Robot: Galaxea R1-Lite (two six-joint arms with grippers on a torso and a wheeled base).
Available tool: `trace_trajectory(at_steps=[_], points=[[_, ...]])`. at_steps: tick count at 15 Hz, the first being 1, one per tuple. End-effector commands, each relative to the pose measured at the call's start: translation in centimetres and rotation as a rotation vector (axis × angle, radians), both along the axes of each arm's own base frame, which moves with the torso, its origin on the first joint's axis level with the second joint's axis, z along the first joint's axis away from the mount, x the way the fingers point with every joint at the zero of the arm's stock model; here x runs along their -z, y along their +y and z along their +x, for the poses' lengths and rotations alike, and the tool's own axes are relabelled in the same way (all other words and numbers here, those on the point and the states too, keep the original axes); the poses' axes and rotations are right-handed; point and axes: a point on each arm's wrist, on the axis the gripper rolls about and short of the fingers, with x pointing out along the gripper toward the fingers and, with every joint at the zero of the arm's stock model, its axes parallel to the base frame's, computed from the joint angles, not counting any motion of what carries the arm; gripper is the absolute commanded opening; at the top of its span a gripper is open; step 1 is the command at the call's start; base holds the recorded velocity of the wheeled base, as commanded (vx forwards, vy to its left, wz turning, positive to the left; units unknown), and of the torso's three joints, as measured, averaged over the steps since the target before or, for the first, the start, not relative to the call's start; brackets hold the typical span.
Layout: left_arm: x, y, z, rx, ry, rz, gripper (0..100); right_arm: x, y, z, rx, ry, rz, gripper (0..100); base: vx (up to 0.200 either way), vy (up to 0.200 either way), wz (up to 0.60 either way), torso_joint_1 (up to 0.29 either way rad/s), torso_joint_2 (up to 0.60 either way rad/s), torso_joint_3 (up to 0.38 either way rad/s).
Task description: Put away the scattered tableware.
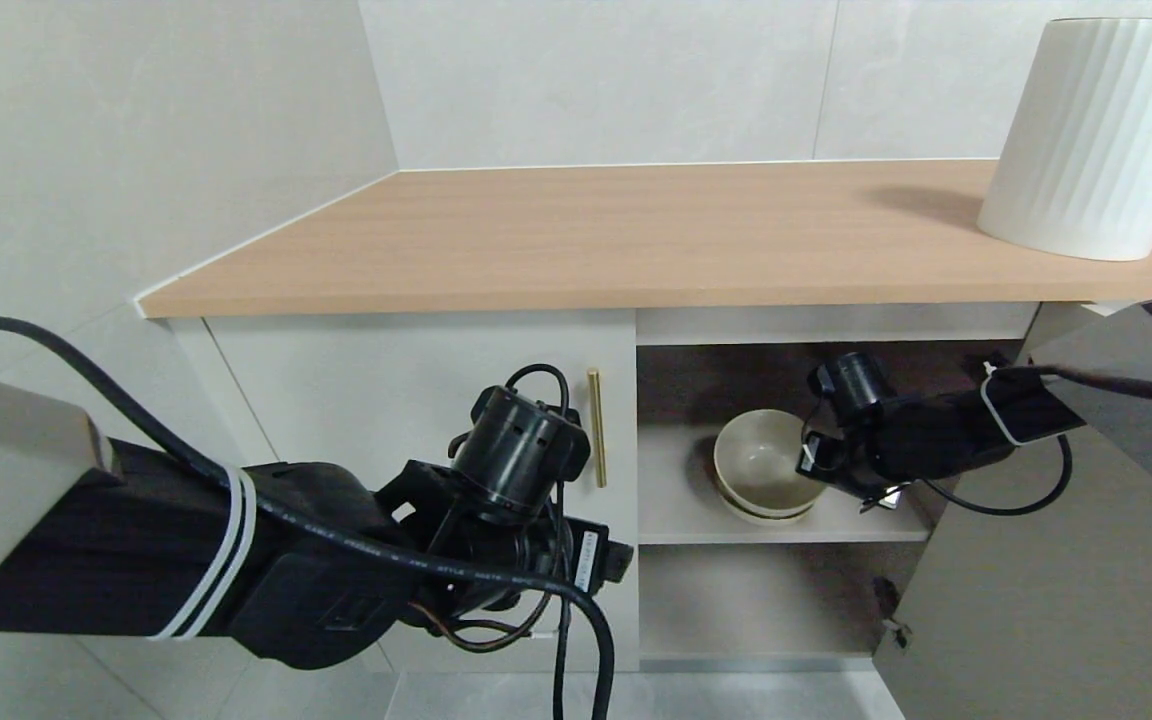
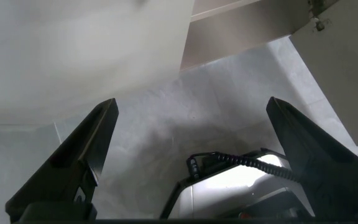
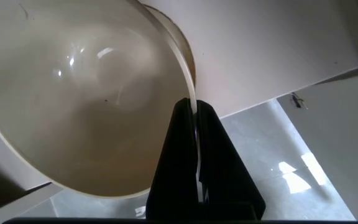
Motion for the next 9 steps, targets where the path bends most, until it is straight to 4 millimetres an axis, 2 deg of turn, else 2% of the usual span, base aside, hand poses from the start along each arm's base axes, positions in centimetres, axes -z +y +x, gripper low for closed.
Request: trace_trajectory(at_steps=[1,7,8,9], points=[[-0.01,0.0,0.01,-0.001,0.0,-0.002,100,0.67,0.09,0.27,0.0,0.011,-0.003,0,0.0,0.0,0.0,0.0,0.0,0.0],[-0.01,0.04,0.04,-0.002,-0.001,-0.001,100,1.09,0.22,0.68,0.002,0.01,-0.003,0,0.0,0.0,0.0,0.0,0.0,0.0],[0.05,0.03,0.05,-0.002,0.002,0.001,100,1.18,0.25,0.78,0.001,0.011,-0.004,100,0.0,0.0,0.0,0.0,0.0,0.0],[0.05,0.03,0.05,-0.003,0.002,0.0,100,1.18,0.29,0.88,0.0,0.009,-0.003,100,0.0,0.0,0.0,0.0,0.0,0.0]])
